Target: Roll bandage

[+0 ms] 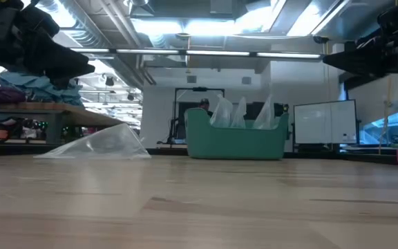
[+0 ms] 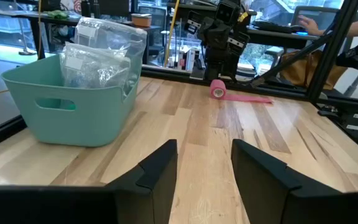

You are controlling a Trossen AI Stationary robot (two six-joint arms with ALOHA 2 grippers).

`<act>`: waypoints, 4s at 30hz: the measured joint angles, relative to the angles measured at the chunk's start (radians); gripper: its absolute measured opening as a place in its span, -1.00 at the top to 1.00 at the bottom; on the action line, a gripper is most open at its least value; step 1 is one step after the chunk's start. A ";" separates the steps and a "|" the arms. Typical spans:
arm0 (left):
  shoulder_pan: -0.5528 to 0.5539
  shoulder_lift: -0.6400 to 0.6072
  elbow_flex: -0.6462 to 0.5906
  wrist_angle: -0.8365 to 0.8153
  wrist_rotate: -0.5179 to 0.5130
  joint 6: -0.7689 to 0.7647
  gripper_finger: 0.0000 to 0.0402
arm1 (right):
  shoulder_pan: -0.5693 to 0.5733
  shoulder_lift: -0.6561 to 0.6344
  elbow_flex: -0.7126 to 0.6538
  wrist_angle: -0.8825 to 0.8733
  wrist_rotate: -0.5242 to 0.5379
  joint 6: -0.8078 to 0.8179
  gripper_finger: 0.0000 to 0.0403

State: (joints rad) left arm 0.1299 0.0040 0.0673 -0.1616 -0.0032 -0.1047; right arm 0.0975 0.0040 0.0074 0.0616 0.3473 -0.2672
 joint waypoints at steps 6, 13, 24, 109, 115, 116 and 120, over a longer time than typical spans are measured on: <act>0.000 0.000 0.000 0.000 0.000 0.000 0.29 | 0.000 0.000 0.000 0.000 0.000 0.000 0.76; 0.000 0.000 0.000 0.000 0.000 0.000 0.29 | 0.000 0.000 0.000 0.000 0.000 0.000 0.76; 0.000 0.000 0.000 0.000 0.000 0.000 0.29 | 0.000 0.000 0.000 0.000 0.000 0.000 0.76; 0.009 0.000 -0.002 0.020 -0.047 -0.046 0.29 | 0.000 0.154 0.342 -0.267 -0.070 0.054 0.76; 0.009 0.000 -0.002 0.021 -0.046 -0.155 0.29 | 0.000 0.412 0.571 -0.593 -0.142 0.075 0.76; 0.009 0.000 -0.002 0.021 -0.046 -0.181 0.29 | 0.000 0.463 0.605 -0.643 -0.163 0.082 0.76; 0.009 0.000 -0.002 0.021 -0.046 -0.315 0.29 | 0.000 0.673 0.726 -0.827 -0.246 0.085 0.76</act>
State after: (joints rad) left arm 0.1387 0.0044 0.0654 -0.1406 -0.0494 -0.4200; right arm 0.0975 0.6774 0.7335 -0.7654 0.1017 -0.1820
